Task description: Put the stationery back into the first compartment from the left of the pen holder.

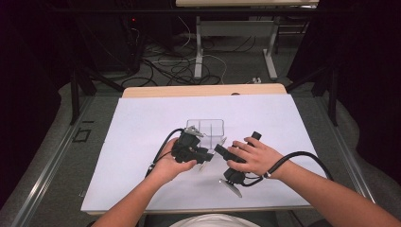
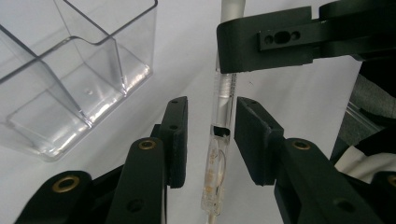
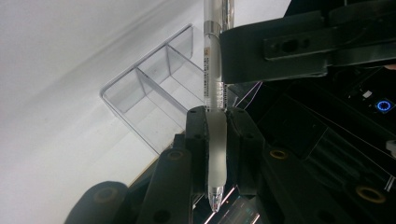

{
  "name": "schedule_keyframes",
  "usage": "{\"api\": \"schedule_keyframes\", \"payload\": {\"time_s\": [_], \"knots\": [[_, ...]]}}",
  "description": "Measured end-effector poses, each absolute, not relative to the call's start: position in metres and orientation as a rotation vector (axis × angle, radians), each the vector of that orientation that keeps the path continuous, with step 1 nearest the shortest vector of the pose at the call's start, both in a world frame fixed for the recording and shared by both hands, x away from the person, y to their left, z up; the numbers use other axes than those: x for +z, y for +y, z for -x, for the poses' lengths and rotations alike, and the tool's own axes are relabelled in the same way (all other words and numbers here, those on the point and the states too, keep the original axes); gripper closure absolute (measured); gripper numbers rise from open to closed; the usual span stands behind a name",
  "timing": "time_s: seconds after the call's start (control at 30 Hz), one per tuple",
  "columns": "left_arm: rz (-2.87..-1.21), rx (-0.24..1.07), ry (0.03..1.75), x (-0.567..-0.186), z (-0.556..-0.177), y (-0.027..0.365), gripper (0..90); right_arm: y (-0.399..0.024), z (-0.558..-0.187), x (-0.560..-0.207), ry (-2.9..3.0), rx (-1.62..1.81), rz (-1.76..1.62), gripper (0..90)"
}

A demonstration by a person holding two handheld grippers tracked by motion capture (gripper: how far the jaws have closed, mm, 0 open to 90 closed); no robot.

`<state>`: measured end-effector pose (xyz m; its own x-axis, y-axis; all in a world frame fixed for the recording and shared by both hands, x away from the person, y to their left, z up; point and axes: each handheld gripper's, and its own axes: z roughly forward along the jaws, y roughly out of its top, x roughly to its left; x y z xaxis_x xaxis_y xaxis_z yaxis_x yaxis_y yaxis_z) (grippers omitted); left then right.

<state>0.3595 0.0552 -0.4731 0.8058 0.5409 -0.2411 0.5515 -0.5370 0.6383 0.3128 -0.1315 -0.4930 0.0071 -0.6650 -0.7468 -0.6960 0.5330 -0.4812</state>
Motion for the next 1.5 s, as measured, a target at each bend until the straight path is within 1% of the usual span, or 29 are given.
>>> {"api": "schedule_keyframes", "payload": {"time_s": [0.4, 0.67, 0.97, 1.17, 1.5], "knots": [[-2.298, -0.029, 0.781, -0.478, -0.362, 0.040, 70.0, -0.131, -0.312, -0.492, 1.681, 0.041, 1.162, 79.5], [-2.328, -0.029, 0.767, -0.480, -0.364, 0.035, 78.4, -0.131, -0.311, -0.493, 1.677, 0.050, 1.166, 79.5], [-2.322, -0.044, 0.782, -0.481, -0.365, 0.037, 79.1, -0.130, -0.311, -0.494, 1.680, 0.047, 1.161, 78.4], [-2.314, -0.035, 0.802, -0.482, -0.368, 0.042, 79.2, -0.130, -0.313, -0.493, 1.698, 0.028, 1.144, 70.8], [-2.260, -0.019, 0.838, -0.478, -0.372, 0.053, 79.2, -0.137, -0.324, -0.479, 1.768, 0.074, 1.059, 59.6]]}}
